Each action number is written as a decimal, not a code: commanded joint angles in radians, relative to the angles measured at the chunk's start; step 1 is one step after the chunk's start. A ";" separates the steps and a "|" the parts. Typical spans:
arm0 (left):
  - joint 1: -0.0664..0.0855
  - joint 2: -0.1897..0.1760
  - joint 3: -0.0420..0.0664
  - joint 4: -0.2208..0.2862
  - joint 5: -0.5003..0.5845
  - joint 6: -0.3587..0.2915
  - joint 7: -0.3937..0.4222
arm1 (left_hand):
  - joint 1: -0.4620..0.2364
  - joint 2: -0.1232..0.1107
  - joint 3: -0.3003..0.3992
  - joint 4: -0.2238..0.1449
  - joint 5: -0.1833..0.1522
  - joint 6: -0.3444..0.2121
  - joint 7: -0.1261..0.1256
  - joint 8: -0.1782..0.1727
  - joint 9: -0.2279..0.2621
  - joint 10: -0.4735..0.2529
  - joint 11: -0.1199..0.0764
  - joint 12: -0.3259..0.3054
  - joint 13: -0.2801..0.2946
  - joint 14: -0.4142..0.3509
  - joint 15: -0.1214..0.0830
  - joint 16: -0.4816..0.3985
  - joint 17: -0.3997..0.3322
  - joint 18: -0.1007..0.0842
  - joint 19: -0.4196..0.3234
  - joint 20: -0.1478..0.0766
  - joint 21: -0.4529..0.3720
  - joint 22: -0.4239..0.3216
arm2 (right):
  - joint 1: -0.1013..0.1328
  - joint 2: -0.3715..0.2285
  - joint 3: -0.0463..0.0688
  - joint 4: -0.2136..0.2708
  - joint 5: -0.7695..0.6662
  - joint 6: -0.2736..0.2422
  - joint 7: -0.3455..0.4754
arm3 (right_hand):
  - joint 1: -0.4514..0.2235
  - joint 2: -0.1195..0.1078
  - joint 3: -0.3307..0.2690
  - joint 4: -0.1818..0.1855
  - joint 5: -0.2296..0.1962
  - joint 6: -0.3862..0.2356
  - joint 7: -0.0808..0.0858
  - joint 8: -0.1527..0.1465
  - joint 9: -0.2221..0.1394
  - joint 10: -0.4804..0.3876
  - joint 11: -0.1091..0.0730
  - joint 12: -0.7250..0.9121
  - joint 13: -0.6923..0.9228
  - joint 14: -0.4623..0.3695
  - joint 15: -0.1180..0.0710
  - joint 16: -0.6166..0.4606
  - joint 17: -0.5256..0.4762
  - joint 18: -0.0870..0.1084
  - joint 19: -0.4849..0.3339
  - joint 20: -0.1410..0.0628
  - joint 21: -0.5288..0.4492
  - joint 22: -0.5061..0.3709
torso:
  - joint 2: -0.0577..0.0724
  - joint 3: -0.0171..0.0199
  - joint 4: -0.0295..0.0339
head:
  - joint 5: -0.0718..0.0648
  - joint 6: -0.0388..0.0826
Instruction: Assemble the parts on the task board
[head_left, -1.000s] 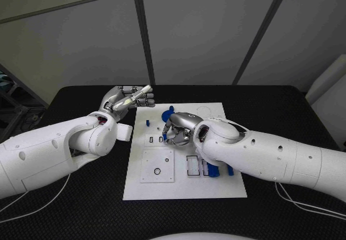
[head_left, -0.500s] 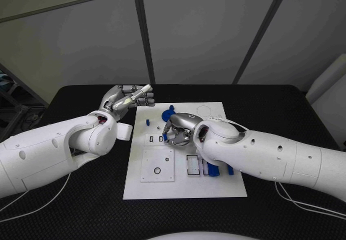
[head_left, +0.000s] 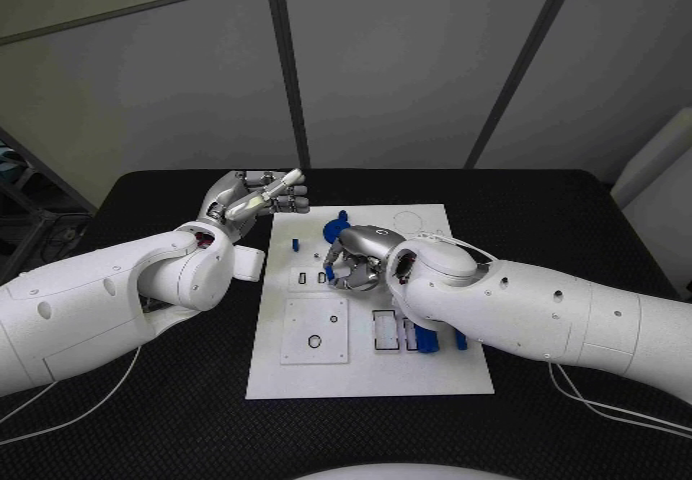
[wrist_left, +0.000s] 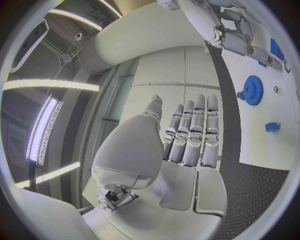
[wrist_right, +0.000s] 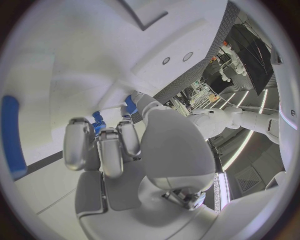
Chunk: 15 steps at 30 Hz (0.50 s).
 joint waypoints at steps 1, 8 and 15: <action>0.001 0.001 0.001 0.000 -0.004 0.014 0.004 | -0.002 0.005 -0.001 -0.004 -0.003 0.000 0.003 -0.001 0.000 -0.005 -0.001 -0.003 -0.001 -0.006 0.001 -0.006 0.002 -0.010 -0.004 0.000 0.005 -0.002 | -0.003 -0.001 -0.004 -0.005 -0.006 0.024 -0.017 | -0.020 -0.003 -0.006 0.009 -0.041 -0.015 0.001 -0.008 0.002 -0.010 0.002 -0.009 0.041 0.095 0.008 0.001 0.224 -0.007 -0.002 0.011 -0.007 -0.002 | 0.000 0.0004 -0.0007 | 0.000 0.001; 0.001 0.001 0.001 -0.003 -0.011 0.023 -0.005 | -0.003 0.011 -0.001 -0.007 -0.004 0.008 -0.005 0.001 0.000 0.005 -0.008 0.000 0.000 0.007 -0.005 -0.008 0.007 -0.008 -0.003 -0.002 0.009 -0.001 | -0.003 -0.005 -0.004 0.002 -0.006 -0.019 -0.013 | -0.042 -0.023 -0.057 0.032 -0.069 -0.044 0.007 -0.011 0.004 -0.020 0.008 -0.015 0.029 0.095 0.014 0.001 0.225 -0.007 -0.002 0.017 -0.008 -0.003 | 0.000 0.0006 -0.0006 | 0.001 0.002; 0.001 -0.001 0.001 -0.010 -0.048 0.034 -0.037 | -0.016 0.011 -0.012 -0.005 -0.005 0.032 -0.017 0.005 0.002 0.056 -0.026 0.013 0.005 0.085 -0.028 0.022 0.031 -0.006 0.036 -0.021 0.044 0.013 | -0.004 -0.024 -0.004 0.028 -0.002 -0.137 0.036 | -0.024 -0.029 -0.122 0.053 -0.069 -0.064 0.012 -0.009 0.005 -0.033 0.013 -0.024 0.014 0.094 0.019 0.000 0.222 -0.006 -0.004 0.021 -0.010 -0.006 | -0.001 0.0012 0.0003 | 0.002 0.004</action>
